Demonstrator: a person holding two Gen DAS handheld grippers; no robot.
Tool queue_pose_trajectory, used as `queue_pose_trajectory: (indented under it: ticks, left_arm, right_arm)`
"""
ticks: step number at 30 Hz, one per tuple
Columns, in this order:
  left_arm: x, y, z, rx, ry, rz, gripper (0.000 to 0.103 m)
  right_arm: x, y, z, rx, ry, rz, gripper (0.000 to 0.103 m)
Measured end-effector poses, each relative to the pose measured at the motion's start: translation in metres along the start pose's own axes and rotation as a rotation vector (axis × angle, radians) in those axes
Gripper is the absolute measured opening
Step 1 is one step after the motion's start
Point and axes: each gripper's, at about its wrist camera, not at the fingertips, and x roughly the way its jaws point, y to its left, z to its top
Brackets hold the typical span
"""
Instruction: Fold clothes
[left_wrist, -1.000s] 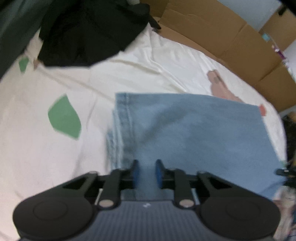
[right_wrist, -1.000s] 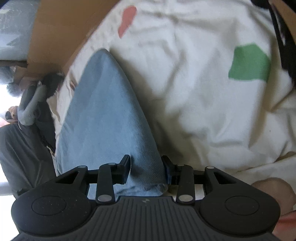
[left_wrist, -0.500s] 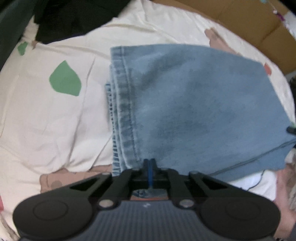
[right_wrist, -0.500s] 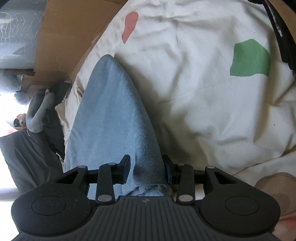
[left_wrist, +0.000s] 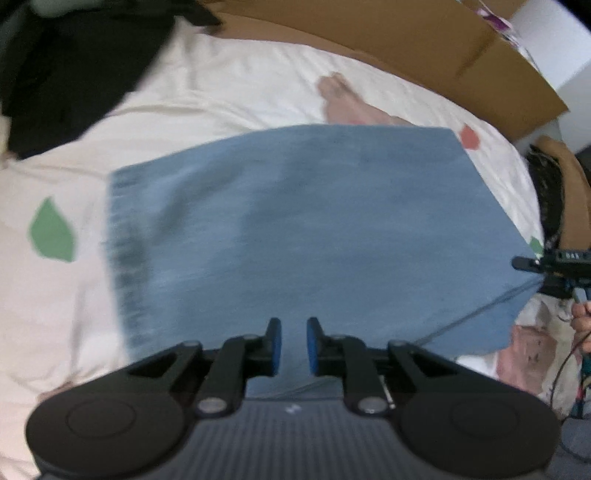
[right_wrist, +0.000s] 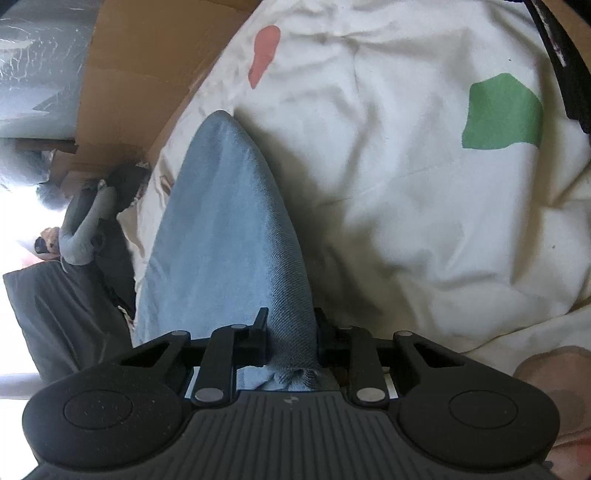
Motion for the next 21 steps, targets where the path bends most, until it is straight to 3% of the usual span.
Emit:
queue_pose_trajectory:
  ticks: [14,18,21]
  left_arm:
    - [0.054,-0.081,0.008,0.104,0.010,-0.104,0.014]
    - [0.075,-0.088,-0.004,0.129,0.070,-0.069,0.014]
    - [0.086,-0.082,-0.016,0.098,0.071,-0.077,0.013]
  right_arm:
    - [0.001,0.003,0.002,-0.033,-0.025,-0.051,0.023]
    - [-0.001,0.002,0.003,-0.034,-0.050,-0.044,0.026]
    - [0.001,-0.001,0.005,-0.014,-0.062,-0.051,0.027]
